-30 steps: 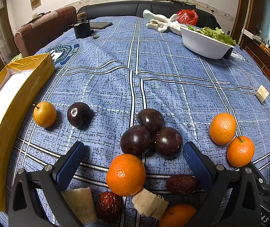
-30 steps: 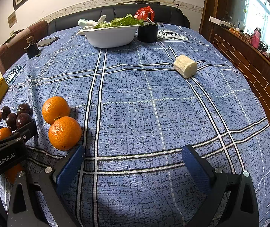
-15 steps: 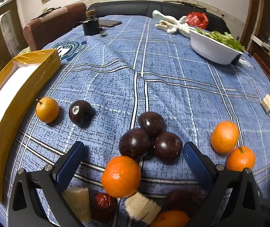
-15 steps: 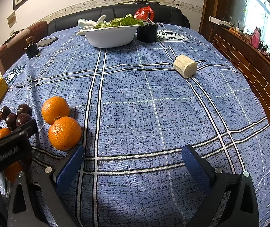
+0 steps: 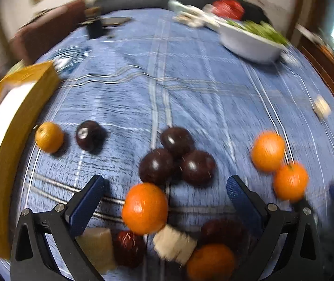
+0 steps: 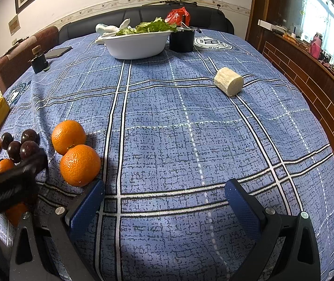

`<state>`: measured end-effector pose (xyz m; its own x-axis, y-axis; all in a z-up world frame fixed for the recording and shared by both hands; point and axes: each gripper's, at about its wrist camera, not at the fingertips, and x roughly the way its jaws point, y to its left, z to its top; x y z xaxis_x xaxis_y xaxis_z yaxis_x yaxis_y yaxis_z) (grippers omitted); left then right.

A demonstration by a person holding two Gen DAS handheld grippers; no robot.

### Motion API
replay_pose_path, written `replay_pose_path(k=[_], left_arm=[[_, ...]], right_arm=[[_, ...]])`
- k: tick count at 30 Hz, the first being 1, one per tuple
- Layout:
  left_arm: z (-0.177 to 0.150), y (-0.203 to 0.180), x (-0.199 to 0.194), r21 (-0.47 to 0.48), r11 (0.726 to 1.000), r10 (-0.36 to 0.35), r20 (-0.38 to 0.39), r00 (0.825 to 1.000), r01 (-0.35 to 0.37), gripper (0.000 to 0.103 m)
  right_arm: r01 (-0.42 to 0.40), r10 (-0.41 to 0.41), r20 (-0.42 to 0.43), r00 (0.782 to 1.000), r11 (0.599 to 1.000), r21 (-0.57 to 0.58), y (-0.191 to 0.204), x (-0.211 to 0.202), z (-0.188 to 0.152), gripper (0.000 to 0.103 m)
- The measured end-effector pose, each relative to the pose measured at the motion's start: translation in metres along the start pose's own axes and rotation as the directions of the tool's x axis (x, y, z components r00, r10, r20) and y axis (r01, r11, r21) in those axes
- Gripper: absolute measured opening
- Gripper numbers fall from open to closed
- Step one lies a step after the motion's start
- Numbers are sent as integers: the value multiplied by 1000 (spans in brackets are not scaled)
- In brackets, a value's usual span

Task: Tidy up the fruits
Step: 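Grasp a white chunk with the left tool while the right tool grasps an orange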

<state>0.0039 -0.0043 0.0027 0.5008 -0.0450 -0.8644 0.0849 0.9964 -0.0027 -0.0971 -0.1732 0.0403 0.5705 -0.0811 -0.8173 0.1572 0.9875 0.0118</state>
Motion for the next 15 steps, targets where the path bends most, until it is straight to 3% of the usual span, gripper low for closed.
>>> replay_pose_path(k=[4, 9, 12, 15], left_arm=[[-6, 0, -1, 16, 1000, -5, 38, 999, 4, 103], [-8, 0, -4, 38, 999, -21, 18, 1000, 20, 103], [-11, 9, -15, 6, 996, -92, 19, 996, 92, 100], [-14, 25, -43, -40, 979, -197, 80, 977, 201, 91]], right_arm=[[0, 0, 0, 1000, 1000, 0, 0, 0, 0, 103], [0, 0, -1, 1000, 1000, 0, 0, 0, 1, 103], [-3, 3, -10, 1000, 1000, -5, -1, 0, 0, 103], [-13, 12, -33, 999, 1000, -15, -2, 1, 2, 103]])
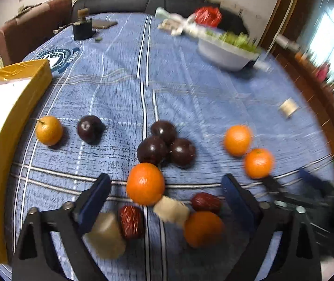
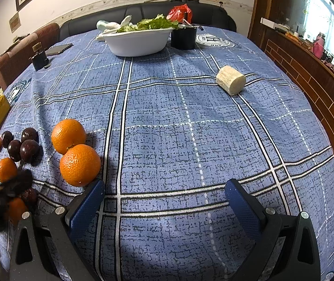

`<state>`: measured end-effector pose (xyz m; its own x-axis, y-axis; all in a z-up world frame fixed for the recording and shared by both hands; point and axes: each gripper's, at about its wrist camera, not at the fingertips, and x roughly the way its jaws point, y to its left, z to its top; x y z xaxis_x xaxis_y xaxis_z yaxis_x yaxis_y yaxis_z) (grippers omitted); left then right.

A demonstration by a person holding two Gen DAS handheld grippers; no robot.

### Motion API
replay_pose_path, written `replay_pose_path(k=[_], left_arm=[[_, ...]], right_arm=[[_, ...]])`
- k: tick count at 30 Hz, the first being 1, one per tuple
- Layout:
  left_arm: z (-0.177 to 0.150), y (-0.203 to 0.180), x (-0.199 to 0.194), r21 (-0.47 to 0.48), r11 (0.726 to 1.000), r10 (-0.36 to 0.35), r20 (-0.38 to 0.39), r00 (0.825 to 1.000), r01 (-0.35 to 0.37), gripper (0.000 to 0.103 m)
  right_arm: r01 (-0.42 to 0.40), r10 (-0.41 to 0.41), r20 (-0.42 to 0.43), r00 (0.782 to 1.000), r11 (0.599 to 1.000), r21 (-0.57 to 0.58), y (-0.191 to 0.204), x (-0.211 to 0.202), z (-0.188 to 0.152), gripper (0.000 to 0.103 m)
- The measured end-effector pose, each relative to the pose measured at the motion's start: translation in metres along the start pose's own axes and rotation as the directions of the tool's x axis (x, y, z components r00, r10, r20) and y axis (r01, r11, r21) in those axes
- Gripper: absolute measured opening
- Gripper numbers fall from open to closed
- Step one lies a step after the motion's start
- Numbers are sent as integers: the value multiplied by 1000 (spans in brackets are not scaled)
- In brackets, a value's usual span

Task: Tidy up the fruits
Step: 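Grasp a white chunk with the left tool while the right tool grasps an orange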

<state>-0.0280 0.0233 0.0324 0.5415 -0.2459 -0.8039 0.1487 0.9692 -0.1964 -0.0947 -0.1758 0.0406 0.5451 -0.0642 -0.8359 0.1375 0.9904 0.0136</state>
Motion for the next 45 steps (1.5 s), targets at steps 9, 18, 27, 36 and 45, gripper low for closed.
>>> replay_pose_path(k=[9, 18, 27, 36, 45], left_arm=[[-24, 43, -162, -7, 1000, -24, 337, 941, 28, 91], [-54, 71, -332, 33, 999, -28, 645, 763, 9, 91], [8, 68, -461, -5, 963, 174, 777, 605, -270, 101], [47, 106, -352, 11, 997, 58, 514, 856, -74, 103], [0, 95, -148, 18, 987, -161, 155, 975, 160, 52]], right_arm=[[7, -10, 59, 998, 998, 56, -5, -18, -7, 68], [-84, 31, 497, 867, 993, 84, 7, -195, -30, 68], [-219, 143, 762, 631, 976, -2, 2, -371, 36, 94], [-373, 367, 568, 737, 921, -111, 41, -314, 70, 103], [-433, 432, 75, 899, 901, -4, 71, -64, -7, 50]])
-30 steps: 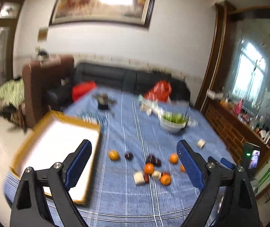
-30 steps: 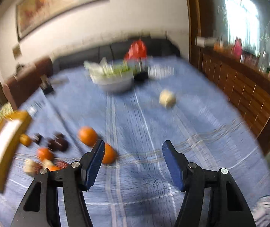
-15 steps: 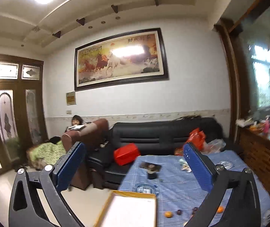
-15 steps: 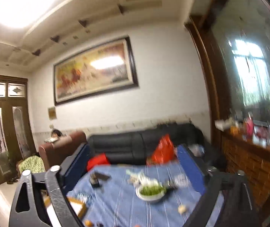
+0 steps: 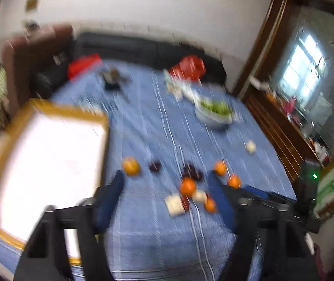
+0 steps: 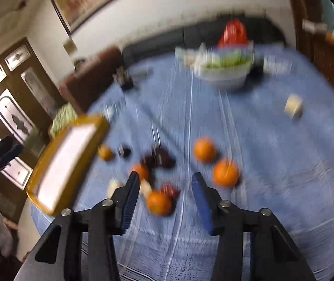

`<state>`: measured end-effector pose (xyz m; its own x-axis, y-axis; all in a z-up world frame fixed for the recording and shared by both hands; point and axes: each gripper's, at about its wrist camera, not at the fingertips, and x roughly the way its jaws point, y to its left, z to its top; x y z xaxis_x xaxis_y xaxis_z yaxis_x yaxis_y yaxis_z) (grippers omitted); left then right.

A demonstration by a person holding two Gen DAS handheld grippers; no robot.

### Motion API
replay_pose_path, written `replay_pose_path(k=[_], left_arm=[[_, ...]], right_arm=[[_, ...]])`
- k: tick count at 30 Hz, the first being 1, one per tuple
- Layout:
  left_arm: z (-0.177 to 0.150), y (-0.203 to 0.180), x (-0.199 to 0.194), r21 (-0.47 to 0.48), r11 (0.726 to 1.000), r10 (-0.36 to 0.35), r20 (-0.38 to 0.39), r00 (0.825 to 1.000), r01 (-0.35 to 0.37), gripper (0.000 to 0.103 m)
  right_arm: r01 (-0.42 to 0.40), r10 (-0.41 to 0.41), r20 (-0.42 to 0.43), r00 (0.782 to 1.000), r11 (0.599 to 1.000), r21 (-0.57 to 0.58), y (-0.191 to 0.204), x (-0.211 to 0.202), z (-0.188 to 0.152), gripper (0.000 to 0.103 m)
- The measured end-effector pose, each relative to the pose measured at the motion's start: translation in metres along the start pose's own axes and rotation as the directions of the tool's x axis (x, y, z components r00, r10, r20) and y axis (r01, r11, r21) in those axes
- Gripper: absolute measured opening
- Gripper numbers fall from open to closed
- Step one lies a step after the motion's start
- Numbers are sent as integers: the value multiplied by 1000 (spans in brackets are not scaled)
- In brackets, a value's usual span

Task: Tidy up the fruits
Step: 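Grasp a white chunk with the left tool while the right tool grasps an orange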

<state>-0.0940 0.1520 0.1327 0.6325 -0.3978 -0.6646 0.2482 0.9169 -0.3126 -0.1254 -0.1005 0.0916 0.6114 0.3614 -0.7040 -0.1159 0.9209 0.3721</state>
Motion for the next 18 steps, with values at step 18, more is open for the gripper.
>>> replay_pose_path(k=[18], left_arm=[[-37, -5, 106, 7, 999, 40, -224, 974, -39, 50]], right_arm=[[-9, -5, -104, 995, 991, -132, 16, 59, -28, 38]])
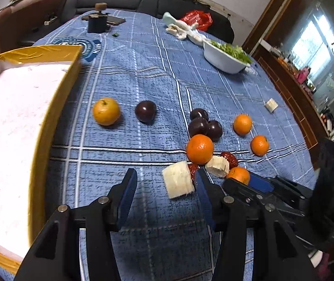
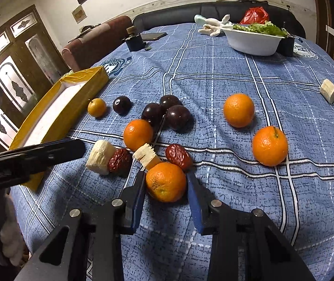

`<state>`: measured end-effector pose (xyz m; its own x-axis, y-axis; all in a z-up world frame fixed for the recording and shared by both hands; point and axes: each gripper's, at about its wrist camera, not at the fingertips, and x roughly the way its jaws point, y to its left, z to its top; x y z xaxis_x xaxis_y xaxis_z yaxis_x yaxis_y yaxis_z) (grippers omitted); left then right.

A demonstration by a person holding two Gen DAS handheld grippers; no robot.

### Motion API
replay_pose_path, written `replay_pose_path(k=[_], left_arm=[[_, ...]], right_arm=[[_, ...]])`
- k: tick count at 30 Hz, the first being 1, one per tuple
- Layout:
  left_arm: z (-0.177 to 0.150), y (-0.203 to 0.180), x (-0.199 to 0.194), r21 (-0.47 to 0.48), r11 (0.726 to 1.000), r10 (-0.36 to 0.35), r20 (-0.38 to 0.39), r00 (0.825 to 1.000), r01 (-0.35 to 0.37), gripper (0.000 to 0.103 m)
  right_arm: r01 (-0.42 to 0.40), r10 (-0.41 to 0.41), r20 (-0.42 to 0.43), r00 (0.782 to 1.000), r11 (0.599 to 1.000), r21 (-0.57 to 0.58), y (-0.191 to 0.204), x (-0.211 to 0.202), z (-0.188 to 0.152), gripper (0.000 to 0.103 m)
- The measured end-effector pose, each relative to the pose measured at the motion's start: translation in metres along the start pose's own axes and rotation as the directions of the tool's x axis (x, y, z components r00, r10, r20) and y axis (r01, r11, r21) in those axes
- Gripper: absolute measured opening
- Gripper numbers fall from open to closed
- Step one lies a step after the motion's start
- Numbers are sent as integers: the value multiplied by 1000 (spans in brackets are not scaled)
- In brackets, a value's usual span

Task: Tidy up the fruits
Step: 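Grasp a white chunk with the left tool while the right tool grasps an orange, then carry both items over the yellow tray and open both tools to drop them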

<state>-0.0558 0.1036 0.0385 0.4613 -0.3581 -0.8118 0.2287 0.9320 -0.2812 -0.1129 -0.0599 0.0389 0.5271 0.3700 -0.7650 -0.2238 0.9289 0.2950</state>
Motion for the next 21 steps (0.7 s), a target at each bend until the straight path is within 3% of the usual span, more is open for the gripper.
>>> replay_pose_path(k=[4, 6, 9, 10, 17, 21], left_arm=[[-1, -11, 18, 51, 998, 27, -25, 999, -26, 50], [-3, -12, 22, 54, 999, 1, -27, 1000, 0, 52], [-4, -13, 20, 50, 998, -49, -13, 999, 50, 34], [-5, -13, 18, 55, 998, -32, -4, 999, 32, 28], [-10, 4, -1, -1, 999, -53, 39, 998, 53, 28], [-7, 31, -44, -68, 996, -42, 135, 990, 51, 28]], right_arm=[[-10, 10, 6, 1000, 1000, 12, -3, -5, -4, 38], [-15, 15, 12, 1000, 1000, 19, -4, -9, -5, 38], [-18, 17, 20, 1000, 1000, 23, -4, -14, -7, 38], [-18, 17, 21, 1000, 1000, 23, -3, -15, -7, 38], [-12, 12, 33, 999, 1000, 2, 8, -27, -8, 38], [-15, 16, 38, 999, 999, -36, 25, -35, -6, 38]])
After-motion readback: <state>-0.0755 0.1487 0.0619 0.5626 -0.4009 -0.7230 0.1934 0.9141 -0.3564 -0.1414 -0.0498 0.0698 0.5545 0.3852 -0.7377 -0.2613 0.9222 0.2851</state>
